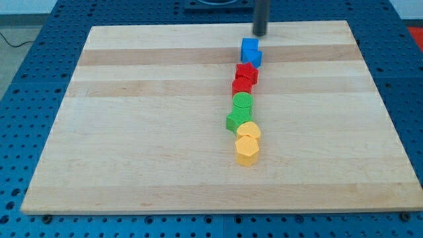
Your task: Move the red star left to the red circle
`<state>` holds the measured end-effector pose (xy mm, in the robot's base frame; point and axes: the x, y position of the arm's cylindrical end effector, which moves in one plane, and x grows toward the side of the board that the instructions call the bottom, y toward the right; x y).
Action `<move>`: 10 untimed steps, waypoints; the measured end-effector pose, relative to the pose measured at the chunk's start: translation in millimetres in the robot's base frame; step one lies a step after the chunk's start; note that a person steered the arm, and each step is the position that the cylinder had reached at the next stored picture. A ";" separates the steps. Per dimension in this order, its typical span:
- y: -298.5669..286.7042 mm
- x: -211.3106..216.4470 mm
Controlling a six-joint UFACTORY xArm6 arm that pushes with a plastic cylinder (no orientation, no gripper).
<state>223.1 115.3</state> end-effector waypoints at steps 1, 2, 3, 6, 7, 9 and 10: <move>70.0 1.8; 117.2 29.0; 134.5 68.6; 144.1 129.5; 131.4 131.8; 29.8 131.7; -7.6 131.7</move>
<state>354.8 107.7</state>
